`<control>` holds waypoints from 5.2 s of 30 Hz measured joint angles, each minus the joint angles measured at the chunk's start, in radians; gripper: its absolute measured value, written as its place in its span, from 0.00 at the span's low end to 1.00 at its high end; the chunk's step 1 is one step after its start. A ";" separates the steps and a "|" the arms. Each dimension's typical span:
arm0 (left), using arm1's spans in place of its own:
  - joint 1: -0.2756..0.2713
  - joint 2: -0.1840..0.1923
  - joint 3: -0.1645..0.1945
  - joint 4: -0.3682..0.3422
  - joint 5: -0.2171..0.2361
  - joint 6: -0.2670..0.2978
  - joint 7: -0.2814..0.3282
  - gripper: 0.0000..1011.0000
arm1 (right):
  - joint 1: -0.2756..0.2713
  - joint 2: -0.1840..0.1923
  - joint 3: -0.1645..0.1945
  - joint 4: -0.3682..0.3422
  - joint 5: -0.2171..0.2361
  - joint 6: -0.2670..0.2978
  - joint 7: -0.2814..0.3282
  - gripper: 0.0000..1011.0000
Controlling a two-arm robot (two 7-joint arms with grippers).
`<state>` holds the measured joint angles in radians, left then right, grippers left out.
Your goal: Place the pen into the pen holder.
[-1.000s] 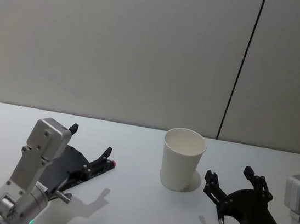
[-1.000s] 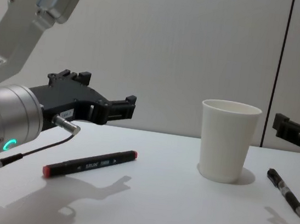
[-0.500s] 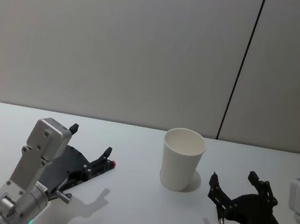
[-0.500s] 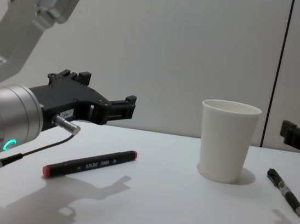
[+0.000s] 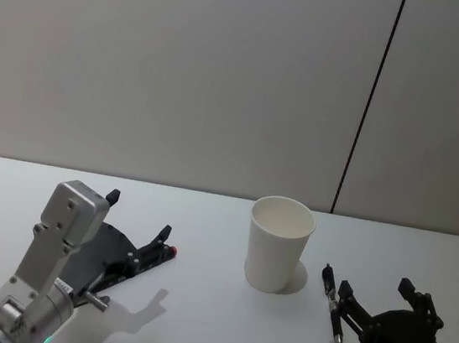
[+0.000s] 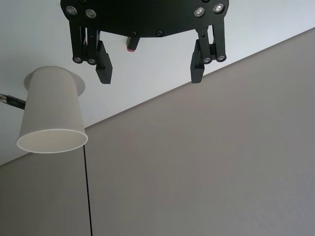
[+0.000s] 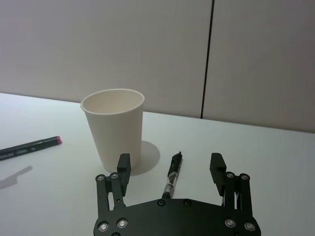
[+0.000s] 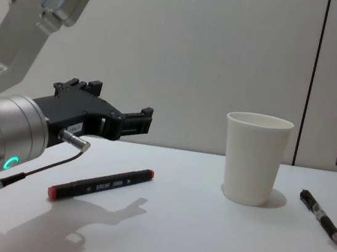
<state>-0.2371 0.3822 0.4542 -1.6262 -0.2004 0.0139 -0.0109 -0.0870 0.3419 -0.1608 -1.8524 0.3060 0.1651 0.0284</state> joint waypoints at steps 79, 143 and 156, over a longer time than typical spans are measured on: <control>0.000 0.000 0.000 0.000 0.000 0.000 0.000 0.99 | 0.296 -0.255 -0.069 0.306 -0.138 0.343 -0.244 0.99; 0.000 0.000 0.000 0.000 0.000 0.000 0.000 0.99 | 0.306 -0.276 -0.045 0.333 -0.141 0.344 -0.234 0.14; 0.000 0.000 0.000 0.000 0.000 0.000 0.000 0.99 | 0.305 -0.259 -0.024 0.323 -0.123 0.204 -0.165 0.14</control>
<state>-0.2371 0.3821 0.4542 -1.6262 -0.2004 0.0139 -0.0109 0.2177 0.0833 -0.1846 -1.5293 0.1828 0.3689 -0.1367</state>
